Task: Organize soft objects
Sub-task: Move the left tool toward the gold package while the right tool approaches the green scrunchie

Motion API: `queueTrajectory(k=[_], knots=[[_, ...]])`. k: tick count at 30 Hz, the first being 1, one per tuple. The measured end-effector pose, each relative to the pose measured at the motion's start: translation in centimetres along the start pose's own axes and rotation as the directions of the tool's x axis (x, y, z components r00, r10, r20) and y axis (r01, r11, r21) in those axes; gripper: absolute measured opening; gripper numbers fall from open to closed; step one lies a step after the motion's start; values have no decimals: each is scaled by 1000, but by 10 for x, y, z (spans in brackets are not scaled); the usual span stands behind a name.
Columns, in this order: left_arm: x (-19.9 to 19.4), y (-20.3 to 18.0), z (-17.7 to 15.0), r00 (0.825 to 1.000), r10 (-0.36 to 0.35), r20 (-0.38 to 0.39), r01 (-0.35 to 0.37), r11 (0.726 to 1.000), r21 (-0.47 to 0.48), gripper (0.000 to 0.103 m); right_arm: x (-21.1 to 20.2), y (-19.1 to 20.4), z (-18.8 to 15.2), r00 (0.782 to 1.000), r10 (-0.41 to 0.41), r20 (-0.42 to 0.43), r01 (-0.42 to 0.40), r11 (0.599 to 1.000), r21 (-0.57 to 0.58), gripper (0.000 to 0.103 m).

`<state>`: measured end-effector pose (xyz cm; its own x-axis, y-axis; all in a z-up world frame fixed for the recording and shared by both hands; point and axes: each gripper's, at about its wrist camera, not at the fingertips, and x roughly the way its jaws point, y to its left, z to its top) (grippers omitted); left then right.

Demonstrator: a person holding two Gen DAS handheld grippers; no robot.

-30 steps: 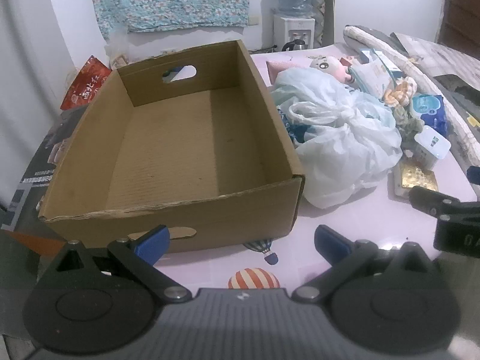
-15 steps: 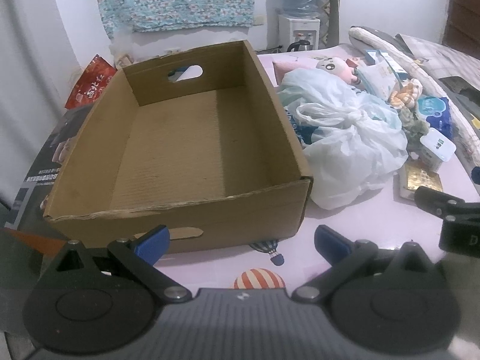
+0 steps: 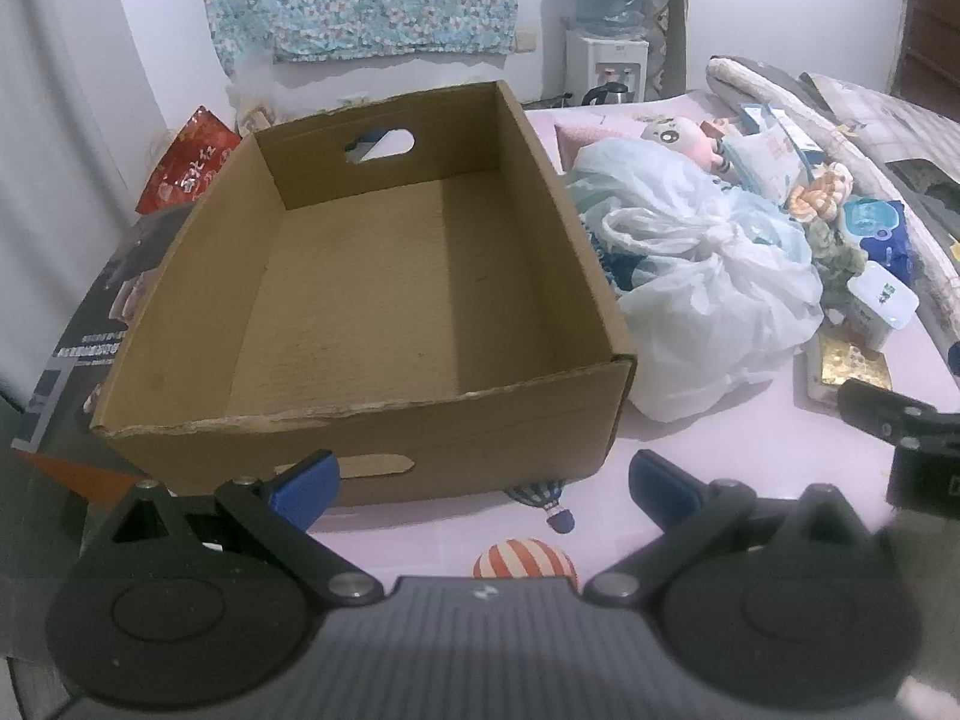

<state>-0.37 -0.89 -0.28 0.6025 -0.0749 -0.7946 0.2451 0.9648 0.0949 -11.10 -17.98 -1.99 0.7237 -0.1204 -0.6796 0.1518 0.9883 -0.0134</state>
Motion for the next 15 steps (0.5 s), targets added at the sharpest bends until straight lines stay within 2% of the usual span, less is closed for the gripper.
queueTrajectory(k=[7,15], knots=[[-7,-17,4,998,-41,47,40,999,30,103,0,-33,-14,999,-32,15,31,997,68,102],[-13,-61,15,978,-184,99,173,979,111,103,-4,-106,-36,994,-86,73,70,978,195,102]])
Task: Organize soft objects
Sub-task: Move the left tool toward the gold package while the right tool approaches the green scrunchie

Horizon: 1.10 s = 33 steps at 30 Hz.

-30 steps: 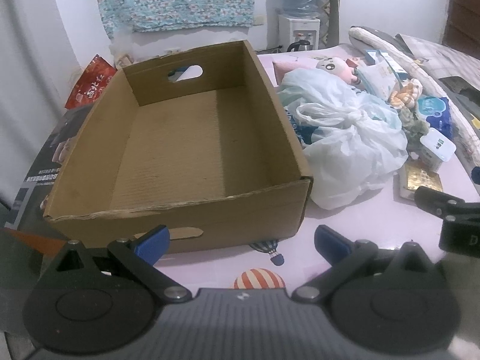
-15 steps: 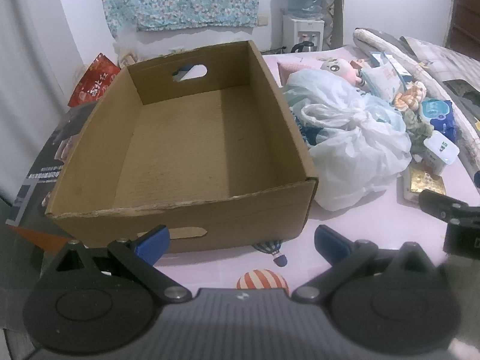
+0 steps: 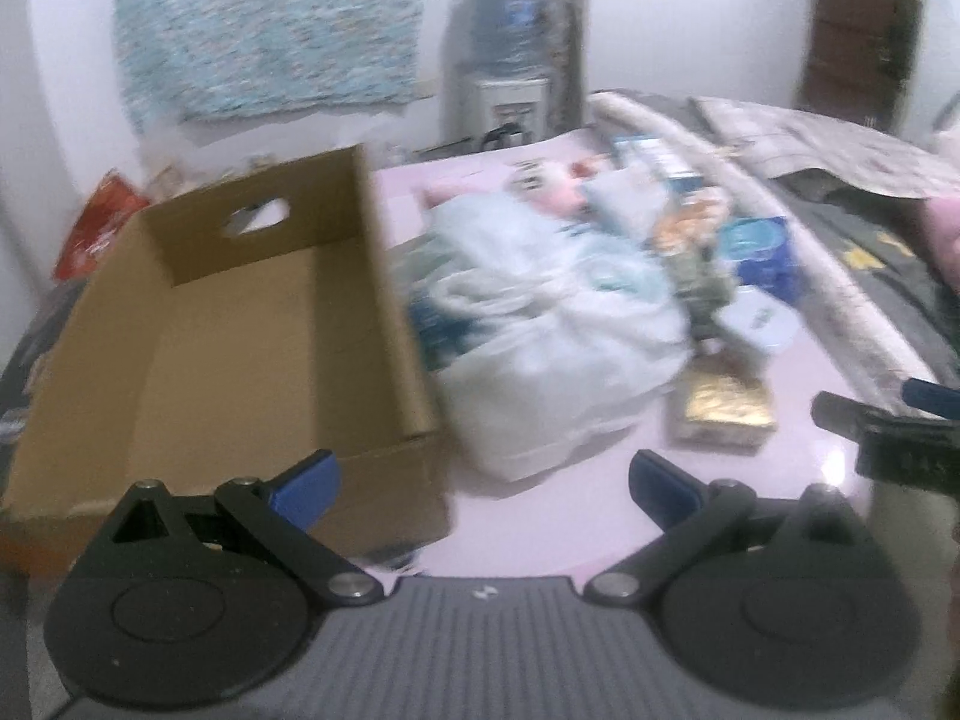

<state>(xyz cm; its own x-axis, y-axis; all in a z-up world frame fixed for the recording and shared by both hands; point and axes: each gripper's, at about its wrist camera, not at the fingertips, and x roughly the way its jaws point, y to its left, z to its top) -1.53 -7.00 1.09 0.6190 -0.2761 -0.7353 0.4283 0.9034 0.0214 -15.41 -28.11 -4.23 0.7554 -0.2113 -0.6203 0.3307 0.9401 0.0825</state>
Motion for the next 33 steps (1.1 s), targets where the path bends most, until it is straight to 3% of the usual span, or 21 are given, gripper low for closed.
queueTrajectory(k=[8,16,25,29,33], knots=[[10,-54,6,987,-153,40,150,985,87,103,5,-63,4,999,41,30,-44,993,107,102],[31,-98,-7,974,-225,14,218,957,189,102,30,-84,1,980,197,-11,-192,964,185,101],[62,-129,-10,964,-257,-67,266,933,242,98,70,-80,6,936,350,-49,-332,919,214,82],[81,-142,-10,965,-236,-117,260,921,289,78,95,-84,5,911,402,-96,-366,892,264,67],[92,-144,-12,963,-226,-147,261,921,289,75,116,-87,1,877,463,-130,-404,856,321,58]])
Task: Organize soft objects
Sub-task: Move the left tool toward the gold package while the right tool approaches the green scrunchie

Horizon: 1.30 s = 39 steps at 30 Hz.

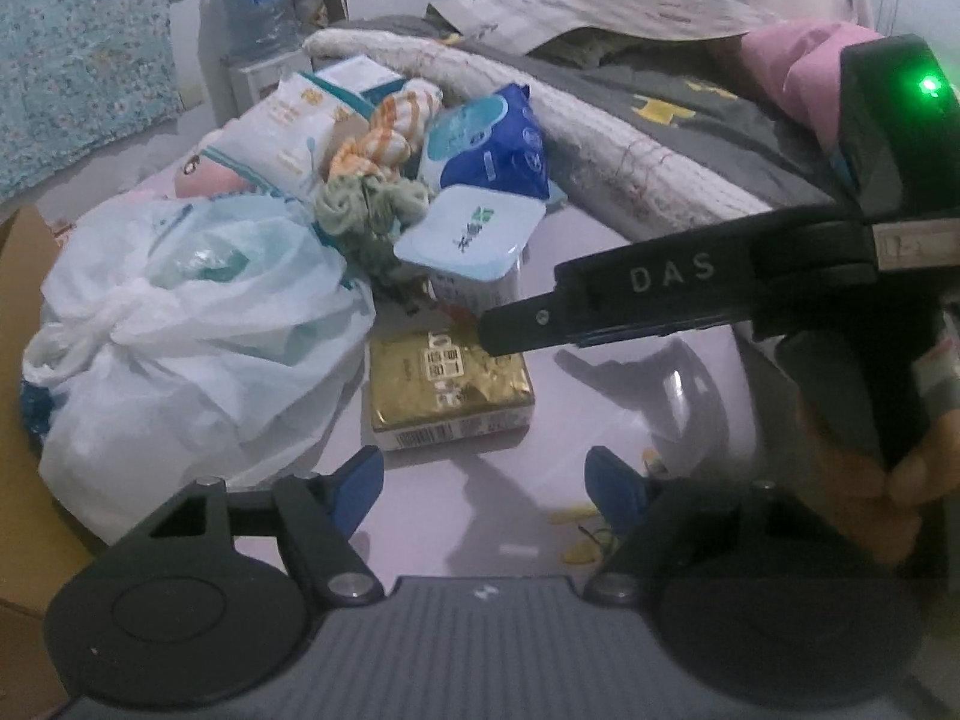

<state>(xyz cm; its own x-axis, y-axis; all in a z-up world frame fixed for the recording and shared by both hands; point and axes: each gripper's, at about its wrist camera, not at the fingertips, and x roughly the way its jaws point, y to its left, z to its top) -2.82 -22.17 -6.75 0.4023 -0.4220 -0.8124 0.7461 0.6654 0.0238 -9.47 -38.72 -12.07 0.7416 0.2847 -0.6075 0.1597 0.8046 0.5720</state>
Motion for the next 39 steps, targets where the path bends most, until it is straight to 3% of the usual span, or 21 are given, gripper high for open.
queueTrajectory(k=[8,12,17,24,28,33,36,39], knots=[[10,8,-11,998,-17,-61,16,1000,-14,75,11,7,-22,979,164,-123,-157,985,71,57],[12,19,-14,996,-44,-75,39,997,-72,74,1,10,-14,996,69,-48,-69,998,1,58],[11,30,-13,996,-79,-33,74,987,-140,70,9,5,1,1000,-14,14,14,1000,-26,58],[13,35,-16,992,-115,-52,107,984,-140,68,23,17,-15,985,128,-114,-130,991,-12,58],[15,40,-19,990,-132,-50,124,981,-153,68,18,23,-6,1000,15,-23,-17,995,-96,58],[19,41,-15,991,-132,-25,127,981,-144,67,36,21,3,1000,-2,-1,2,993,-120,57],[21,42,-13,991,-133,-25,128,982,-139,67,41,16,-3,993,103,-51,-106,993,-53,58],[19,46,-15,989,-145,-36,139,979,-147,71,41,13,-14,964,236,-122,-236,972,13,59]])
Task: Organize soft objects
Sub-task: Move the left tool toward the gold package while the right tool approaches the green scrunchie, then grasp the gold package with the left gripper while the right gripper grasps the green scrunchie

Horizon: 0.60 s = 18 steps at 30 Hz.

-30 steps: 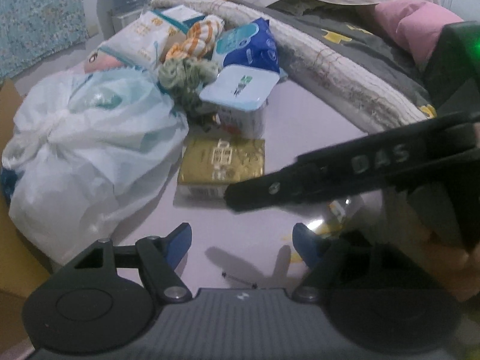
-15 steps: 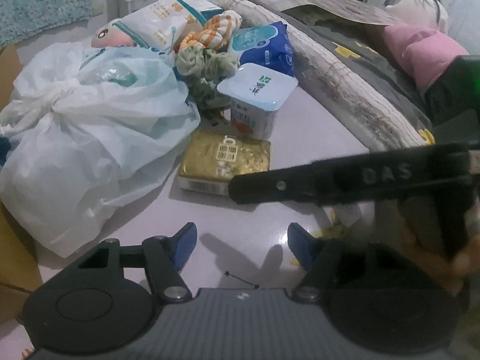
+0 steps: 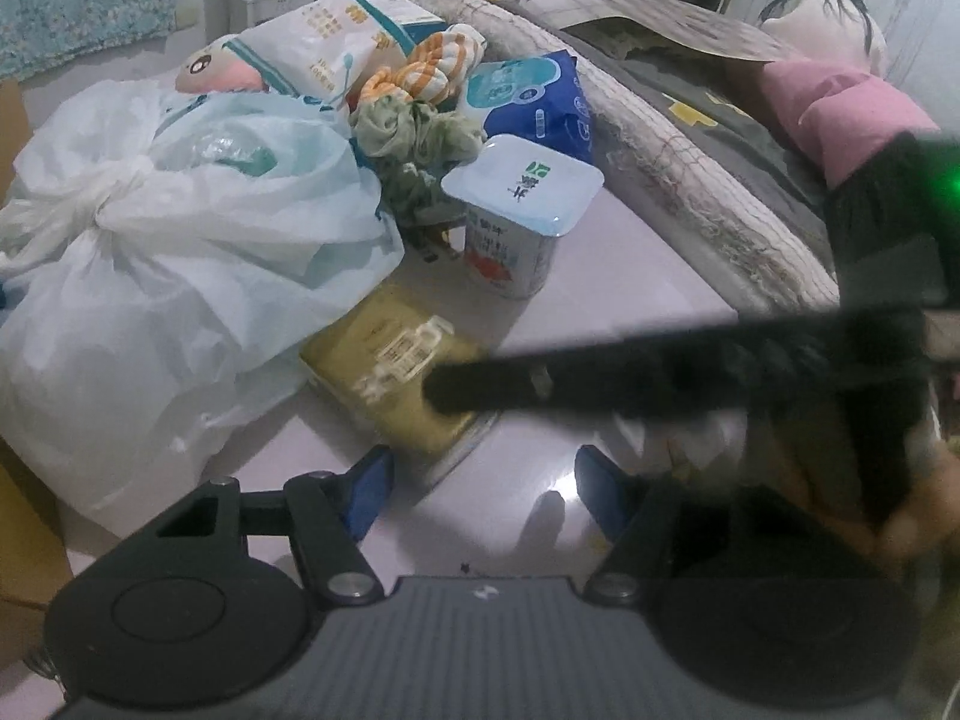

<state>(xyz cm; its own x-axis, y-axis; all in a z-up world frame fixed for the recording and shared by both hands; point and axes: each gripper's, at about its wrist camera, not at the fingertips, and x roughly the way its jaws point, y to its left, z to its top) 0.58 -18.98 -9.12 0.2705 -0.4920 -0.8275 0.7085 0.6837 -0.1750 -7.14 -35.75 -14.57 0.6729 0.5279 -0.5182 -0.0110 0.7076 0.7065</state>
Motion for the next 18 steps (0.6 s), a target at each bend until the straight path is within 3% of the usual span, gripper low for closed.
queueTrajectory(k=[3,6,8,18], knots=[[-1,5,-3,1000,5,-6,-5,1000,1,71,-3,7,-7,1000,12,-18,-12,1000,-21,59],[0,7,-5,1000,14,-2,-14,1000,4,71,-7,10,-3,998,-50,31,51,997,-50,59],[2,8,-4,1000,23,-4,-23,1000,1,71,-8,6,4,998,-49,47,51,998,-29,59],[-2,12,-7,1000,-2,-10,1,999,-37,75,7,-4,0,995,94,-33,-89,989,120,60]])
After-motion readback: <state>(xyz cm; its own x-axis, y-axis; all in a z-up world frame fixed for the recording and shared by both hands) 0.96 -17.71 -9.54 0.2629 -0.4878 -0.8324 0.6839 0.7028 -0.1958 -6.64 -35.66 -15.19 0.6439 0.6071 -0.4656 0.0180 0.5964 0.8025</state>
